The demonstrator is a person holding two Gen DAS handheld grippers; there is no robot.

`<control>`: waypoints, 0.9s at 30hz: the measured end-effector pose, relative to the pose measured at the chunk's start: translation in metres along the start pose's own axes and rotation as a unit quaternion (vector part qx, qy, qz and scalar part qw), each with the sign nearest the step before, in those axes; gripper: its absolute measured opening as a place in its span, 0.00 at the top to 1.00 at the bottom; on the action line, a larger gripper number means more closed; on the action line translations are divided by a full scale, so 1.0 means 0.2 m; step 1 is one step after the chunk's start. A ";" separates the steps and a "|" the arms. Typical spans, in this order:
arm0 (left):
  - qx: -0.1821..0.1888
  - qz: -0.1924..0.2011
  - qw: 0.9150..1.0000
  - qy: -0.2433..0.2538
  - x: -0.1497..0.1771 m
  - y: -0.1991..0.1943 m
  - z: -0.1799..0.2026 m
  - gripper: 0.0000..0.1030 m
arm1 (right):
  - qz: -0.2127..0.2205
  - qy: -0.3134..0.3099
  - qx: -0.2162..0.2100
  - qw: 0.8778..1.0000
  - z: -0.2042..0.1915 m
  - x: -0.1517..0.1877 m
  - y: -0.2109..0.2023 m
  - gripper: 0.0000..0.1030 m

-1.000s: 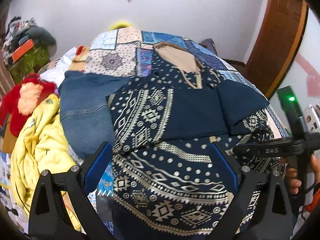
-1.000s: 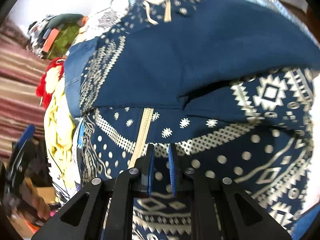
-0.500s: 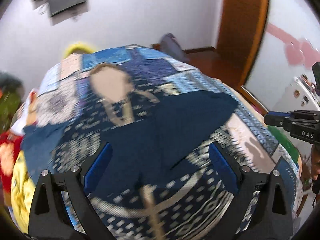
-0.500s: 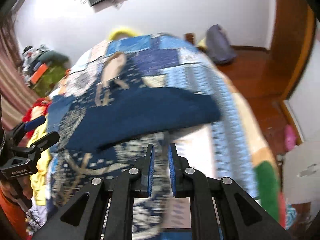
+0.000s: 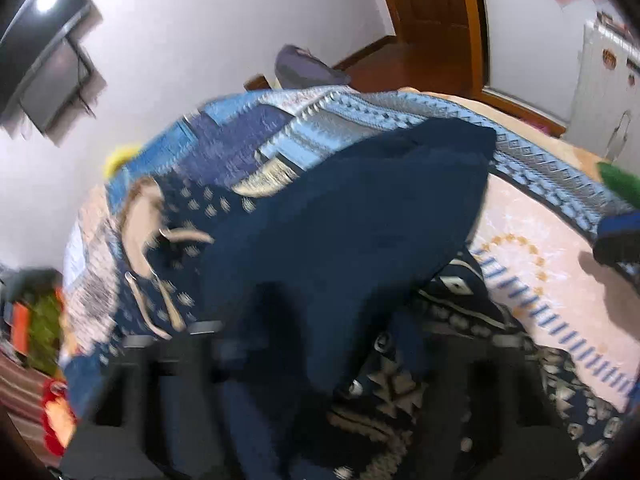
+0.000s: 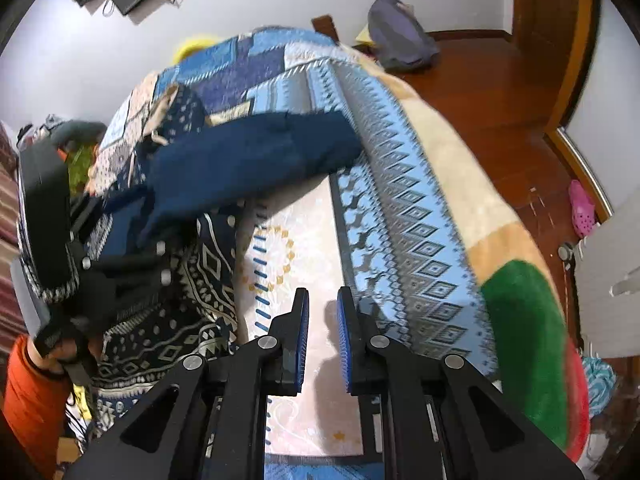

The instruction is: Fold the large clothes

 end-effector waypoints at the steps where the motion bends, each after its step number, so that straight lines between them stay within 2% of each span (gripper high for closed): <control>1: -0.011 0.004 1.000 0.001 -0.01 -0.01 -0.02 0.89 | -0.004 -0.003 -0.001 1.000 -0.01 0.00 0.02 0.90; 4: 0.008 0.031 0.998 -0.051 -0.01 -0.10 -0.17 0.92 | -0.004 -0.012 -0.022 1.000 -0.10 -0.01 0.05 0.90; 7: 0.034 0.045 0.992 -0.110 0.02 -0.19 -0.35 0.93 | 0.005 -0.032 -0.045 0.998 -0.23 -0.05 0.05 0.90; 9: 0.036 0.052 0.987 -0.147 0.06 -0.24 -0.47 0.93 | 0.008 -0.050 -0.048 0.998 -0.33 -0.07 0.07 0.90; 13: 0.019 0.044 0.976 -0.210 0.26 -0.32 -0.74 0.93 | 0.007 -0.120 -0.029 0.992 -0.54 -0.07 0.16 0.90; 16: 0.010 0.009 0.971 -0.238 0.45 -0.29 -0.85 0.92 | -0.010 -0.168 0.031 0.985 -0.61 -0.03 0.30 0.90; 19: 0.032 -0.043 0.963 -0.264 0.70 -0.19 -0.89 0.76 | -0.008 -0.191 0.037 0.981 -0.61 0.00 0.35 0.90; 21: 0.031 -0.065 0.961 -0.267 0.82 -0.14 -0.87 0.51 | -0.007 -0.191 0.030 0.981 -0.58 0.00 0.34 0.90; 24: 0.037 -0.078 0.958 -0.274 0.97 -0.12 -0.84 0.37 | -0.015 -0.174 0.021 0.984 -0.55 -0.01 0.34 0.90; 27: 0.044 -0.070 0.958 -0.276 1.02 -0.16 -0.82 0.31 | -0.019 -0.160 0.028 0.986 -0.52 -0.01 0.34 0.90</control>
Point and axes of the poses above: each gripper's, at about its wrist camera, not at the fingertips, and y roughly the way its jaws point, z to its right, x to its underside, the point moved 2 cm from there along y, roughly the way its jaws point, and after that the axes turned 1 degree about x, right-handed, at the moved point
